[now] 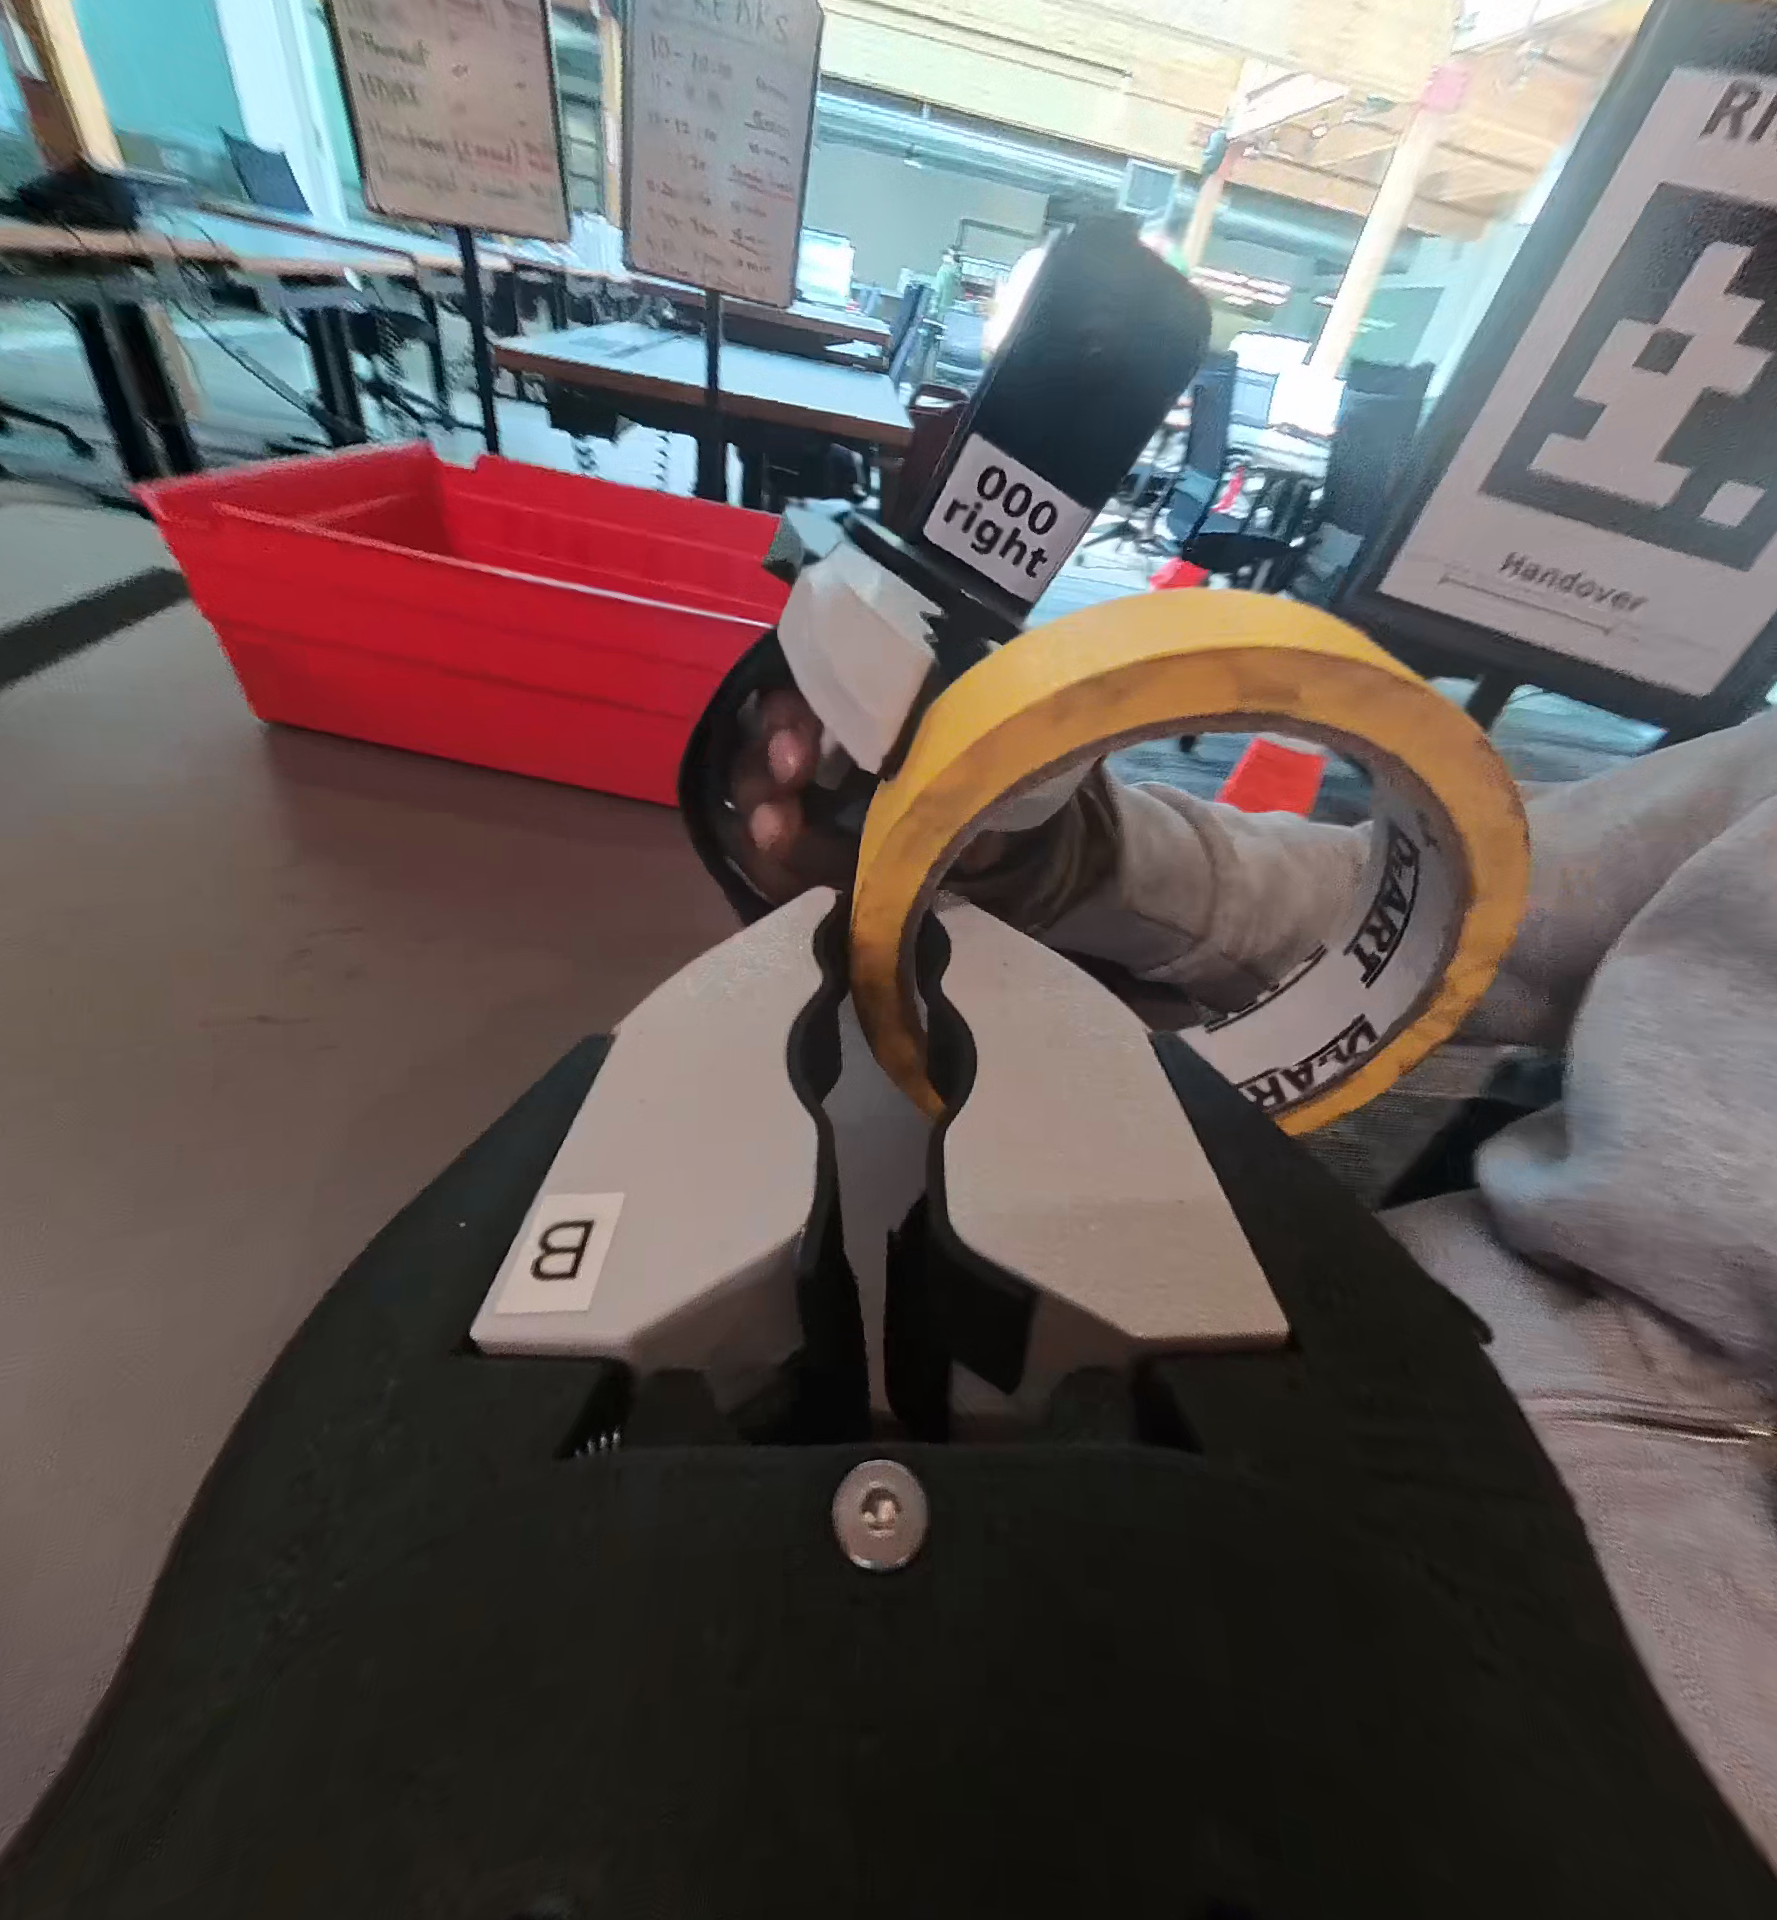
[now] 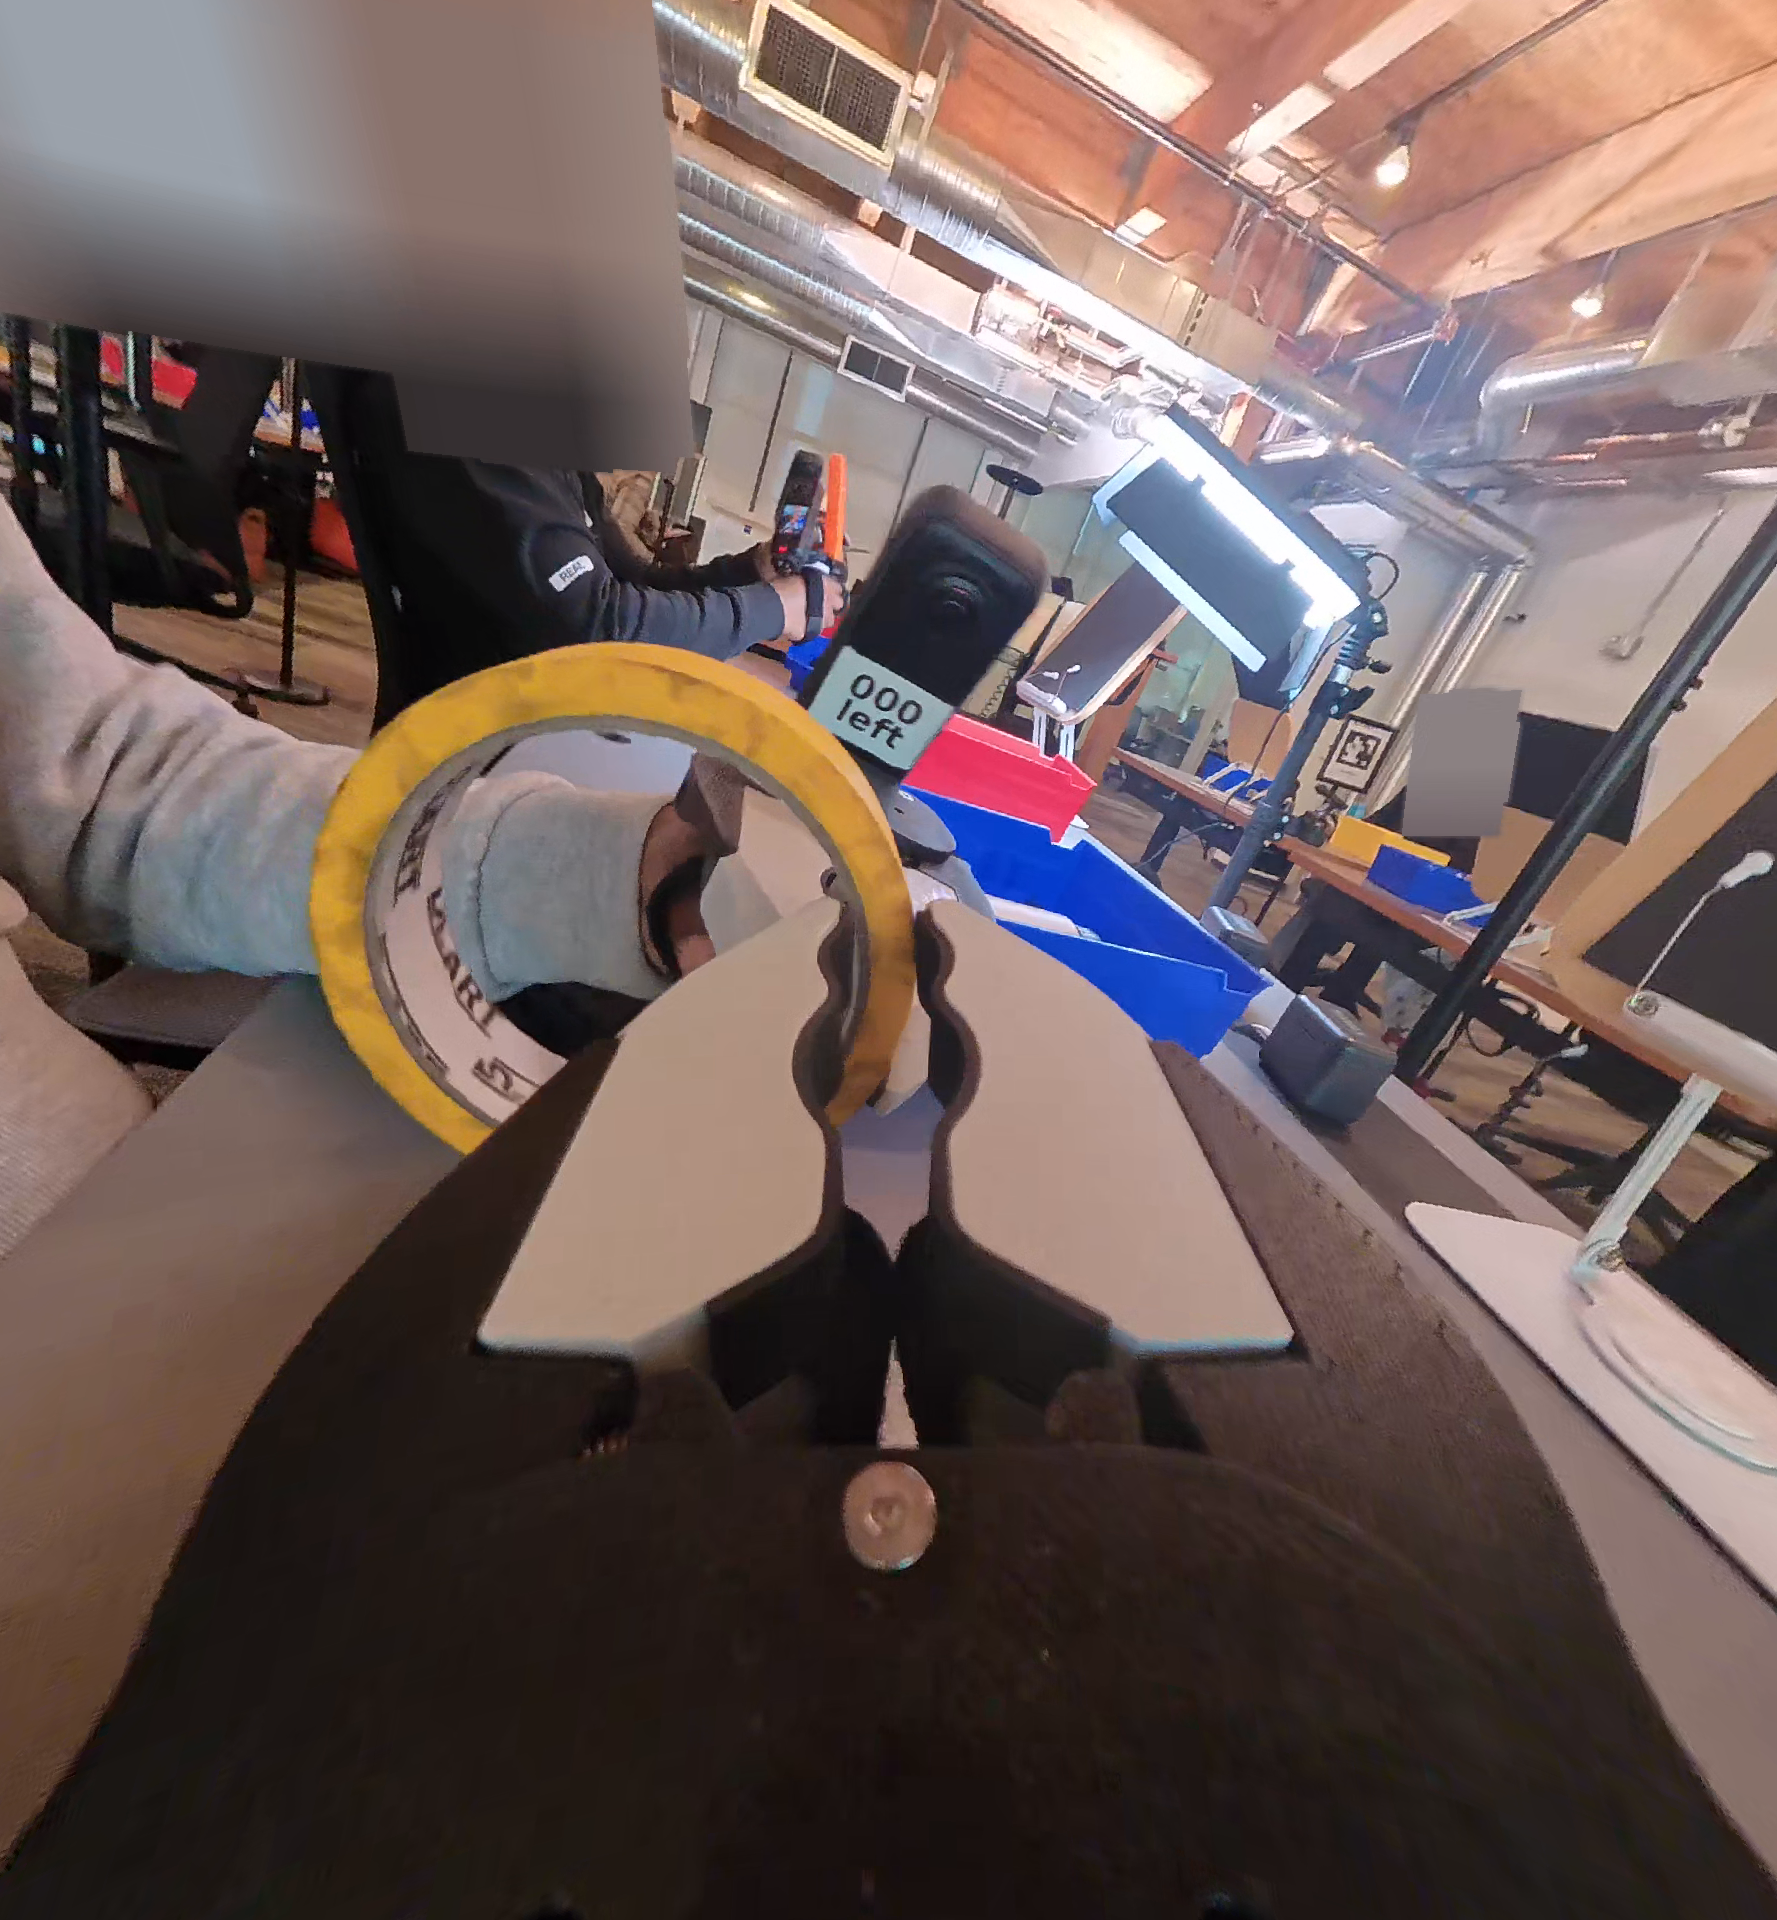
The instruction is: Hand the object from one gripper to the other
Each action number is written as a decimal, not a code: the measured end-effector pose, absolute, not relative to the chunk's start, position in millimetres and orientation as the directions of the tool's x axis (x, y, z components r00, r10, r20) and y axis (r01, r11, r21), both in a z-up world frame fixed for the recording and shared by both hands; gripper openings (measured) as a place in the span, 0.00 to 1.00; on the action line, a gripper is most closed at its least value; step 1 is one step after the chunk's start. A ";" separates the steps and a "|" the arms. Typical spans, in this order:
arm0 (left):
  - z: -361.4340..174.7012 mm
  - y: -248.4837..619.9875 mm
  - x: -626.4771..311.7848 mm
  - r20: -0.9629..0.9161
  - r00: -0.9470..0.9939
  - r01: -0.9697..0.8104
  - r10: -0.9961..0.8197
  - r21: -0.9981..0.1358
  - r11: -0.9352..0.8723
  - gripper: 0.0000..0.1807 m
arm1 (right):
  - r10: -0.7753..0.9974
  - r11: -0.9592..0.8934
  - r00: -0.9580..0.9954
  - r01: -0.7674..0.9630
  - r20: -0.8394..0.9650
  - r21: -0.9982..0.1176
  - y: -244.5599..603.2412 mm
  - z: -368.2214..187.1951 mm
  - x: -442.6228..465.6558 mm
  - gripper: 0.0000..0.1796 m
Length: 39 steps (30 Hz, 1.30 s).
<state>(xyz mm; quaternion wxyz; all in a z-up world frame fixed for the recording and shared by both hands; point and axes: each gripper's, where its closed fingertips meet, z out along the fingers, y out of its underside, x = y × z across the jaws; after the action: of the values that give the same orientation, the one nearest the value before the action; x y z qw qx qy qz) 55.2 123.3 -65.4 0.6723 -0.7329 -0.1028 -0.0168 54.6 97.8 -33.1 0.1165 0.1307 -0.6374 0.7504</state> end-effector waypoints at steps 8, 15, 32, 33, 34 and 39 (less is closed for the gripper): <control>-37.9 110.1 40.9 -0.276 0.902 -0.273 0.333 -0.960 -0.055 0.06 | -0.202 -0.167 -0.935 0.327 -0.293 -0.930 98.8 -36.5 36.9 0.26; -32.4 108.3 40.4 -0.426 0.822 -0.419 0.379 -0.902 -0.105 0.06 | -0.258 0.065 -0.850 0.459 -0.460 -0.886 85.4 -71.8 48.1 0.06; -57.8 89.3 -10.1 -0.322 0.724 -0.215 0.610 -0.946 -0.244 0.41 | 0.320 -0.271 -0.939 0.033 -0.122 -0.962 160.2 -11.6 -18.3 0.06; -67.2 84.9 -17.9 -0.331 0.699 -0.175 0.634 -0.938 -0.298 0.43 | 0.364 -0.272 -0.926 -0.006 -0.097 -0.962 168.1 -6.0 -19.7 0.06; -76.1 81.8 -23.3 -0.346 0.683 -0.140 0.644 -0.927 -0.349 0.45 | 0.403 -0.269 -0.912 -0.040 -0.075 -0.962 175.8 -0.8 -20.5 0.06; -91.6 82.7 -27.0 -0.390 0.675 -0.114 0.626 -0.894 -0.434 0.50 | 0.576 -0.252 -0.817 -0.139 -0.033 -0.958 224.5 22.6 -28.6 0.06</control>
<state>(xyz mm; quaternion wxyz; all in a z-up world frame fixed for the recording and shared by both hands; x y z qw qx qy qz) -27.0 82.7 -91.6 0.5051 -0.7631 -0.1678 0.3666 -28.6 224.5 22.6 0.2332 -0.1932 -0.5653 0.7673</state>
